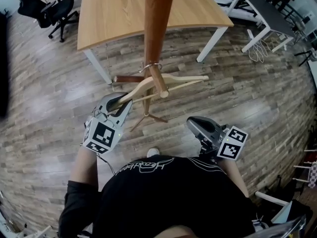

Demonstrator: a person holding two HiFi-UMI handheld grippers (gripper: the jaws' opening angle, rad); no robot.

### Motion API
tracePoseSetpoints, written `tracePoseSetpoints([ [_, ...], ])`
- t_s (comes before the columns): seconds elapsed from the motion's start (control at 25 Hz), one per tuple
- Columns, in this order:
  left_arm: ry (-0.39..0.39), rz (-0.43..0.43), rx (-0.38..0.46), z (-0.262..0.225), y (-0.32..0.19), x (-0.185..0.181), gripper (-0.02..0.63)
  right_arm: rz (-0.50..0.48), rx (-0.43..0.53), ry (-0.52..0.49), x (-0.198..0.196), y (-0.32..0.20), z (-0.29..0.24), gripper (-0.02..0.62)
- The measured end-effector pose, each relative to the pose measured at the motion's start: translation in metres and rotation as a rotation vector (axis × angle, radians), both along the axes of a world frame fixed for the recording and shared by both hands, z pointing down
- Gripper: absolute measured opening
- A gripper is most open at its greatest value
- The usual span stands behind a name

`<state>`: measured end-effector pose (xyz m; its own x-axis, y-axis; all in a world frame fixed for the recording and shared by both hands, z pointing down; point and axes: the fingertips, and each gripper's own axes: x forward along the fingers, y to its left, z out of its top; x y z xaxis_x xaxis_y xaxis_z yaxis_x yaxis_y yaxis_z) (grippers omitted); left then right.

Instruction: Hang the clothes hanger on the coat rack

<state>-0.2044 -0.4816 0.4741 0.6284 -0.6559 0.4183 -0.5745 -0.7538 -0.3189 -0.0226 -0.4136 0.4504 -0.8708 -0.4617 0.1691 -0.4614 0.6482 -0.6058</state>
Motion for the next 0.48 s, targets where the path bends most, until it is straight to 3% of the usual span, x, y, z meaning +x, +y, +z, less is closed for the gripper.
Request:
tracePoseSetpoints([
  [0.08, 0.014, 0.002, 0.012, -0.004, 0.000, -0.001, 0.067, -0.007, -0.003, 0.004, 0.000, -0.001, 0.001, 0.040],
  [0.32, 0.070, -0.037, 0.084, -0.026, 0.000, -0.012, 0.215, -0.049, 0.005, 0.016, -0.005, 0.000, -0.002, 0.040],
  [0.48, 0.075, -0.126, 0.113, -0.036, 0.010, -0.035, 0.225, -0.094, 0.042, 0.015, -0.007, 0.009, -0.015, 0.040],
])
